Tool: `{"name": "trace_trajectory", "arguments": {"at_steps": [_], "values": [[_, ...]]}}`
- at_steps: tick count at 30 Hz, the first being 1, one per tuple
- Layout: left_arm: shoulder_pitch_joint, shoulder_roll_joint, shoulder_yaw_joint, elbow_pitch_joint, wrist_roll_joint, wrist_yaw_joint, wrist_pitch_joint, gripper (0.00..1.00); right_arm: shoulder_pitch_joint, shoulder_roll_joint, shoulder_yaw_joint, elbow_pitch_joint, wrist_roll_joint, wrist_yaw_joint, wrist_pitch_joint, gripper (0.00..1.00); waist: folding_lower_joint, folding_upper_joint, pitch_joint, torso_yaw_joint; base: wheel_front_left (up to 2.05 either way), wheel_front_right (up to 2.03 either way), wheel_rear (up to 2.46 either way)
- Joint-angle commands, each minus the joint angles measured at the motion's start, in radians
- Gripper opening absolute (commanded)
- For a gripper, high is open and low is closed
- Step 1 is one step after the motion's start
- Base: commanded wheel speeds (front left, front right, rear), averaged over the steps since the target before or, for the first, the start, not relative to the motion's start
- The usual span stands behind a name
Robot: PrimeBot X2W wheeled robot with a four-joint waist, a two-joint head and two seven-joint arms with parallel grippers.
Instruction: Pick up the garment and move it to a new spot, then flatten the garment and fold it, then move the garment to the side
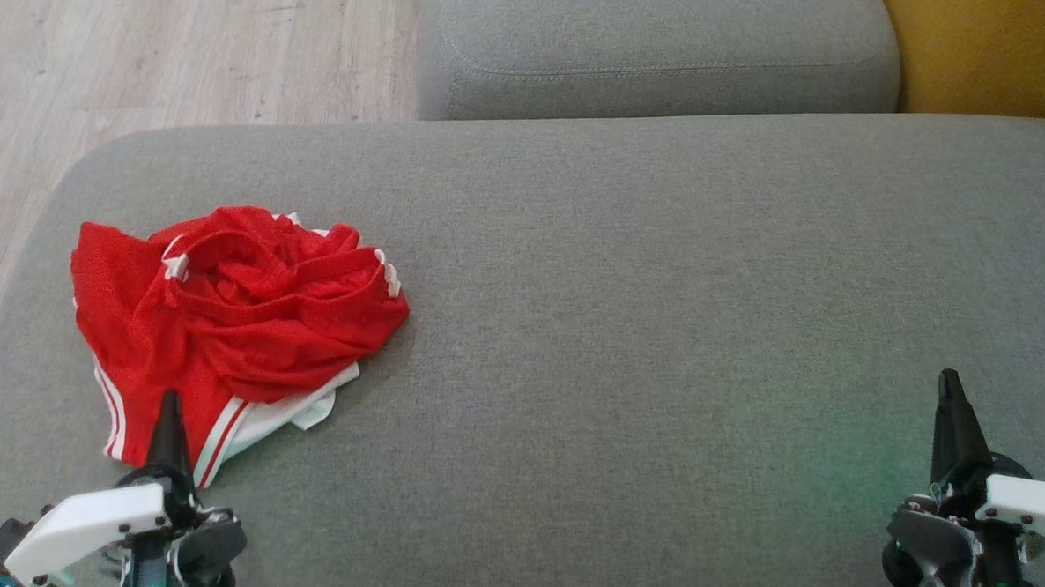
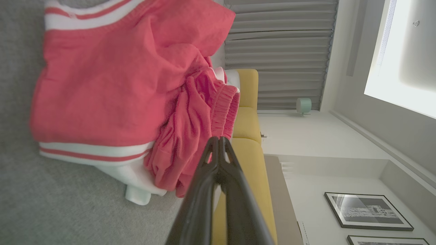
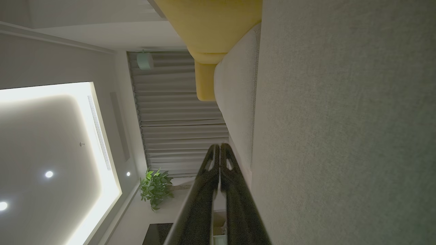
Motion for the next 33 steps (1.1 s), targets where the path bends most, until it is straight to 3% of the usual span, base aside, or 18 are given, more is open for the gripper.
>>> {"name": "trace_trajectory", "arguments": {"at_steps": [1,10,12,13,24,33], "values": [[-0.048,0.004,0.039,-0.03,-0.001,-0.007,0.003,0.0,-0.054,-0.004,0.021,-0.038,0.007,0.007,0.006,0.0,0.0,0.0,0.0,0.0,0.0,0.0,0.0],[-0.048,0.004,0.039,-0.03,-0.001,-0.007,0.003,0.0,-0.054,-0.004,0.021,-0.038,0.007,0.007,0.006,0.0,0.0,0.0,0.0,0.0,0.0,0.0,0.0],[0.001,0.0,-0.002,0.007,0.0,0.001,-0.001,0.0,0.002,0.0,0.001,0.007,0.0,0.0,0.0,0.0,0.0,0.0,0.0,0.0,0.0,0.0,0.0],[0.007,0.0,-0.005,0.02,0.0,0.001,-0.001,1.0,0.007,0.001,0.002,0.019,0.0,-0.001,0.0,1.0,0.0,0.0,0.0,0.0,0.0,0.0,0.0],[0.031,-0.002,-0.023,0.061,0.04,0.0,-0.026,1.0,0.033,0.0,0.037,0.058,-0.023,-0.001,-0.026,1.0,0.0,0.0,-0.01,0.0,0.0,0.0,0.0],[0.038,-0.001,-0.029,0.029,0.158,0.004,-0.053,1.0,0.035,0.0,0.058,0.056,-0.141,0.0,-0.052,1.0,0.0,0.0,-0.022,-0.001,0.0,0.0,0.0]]}}
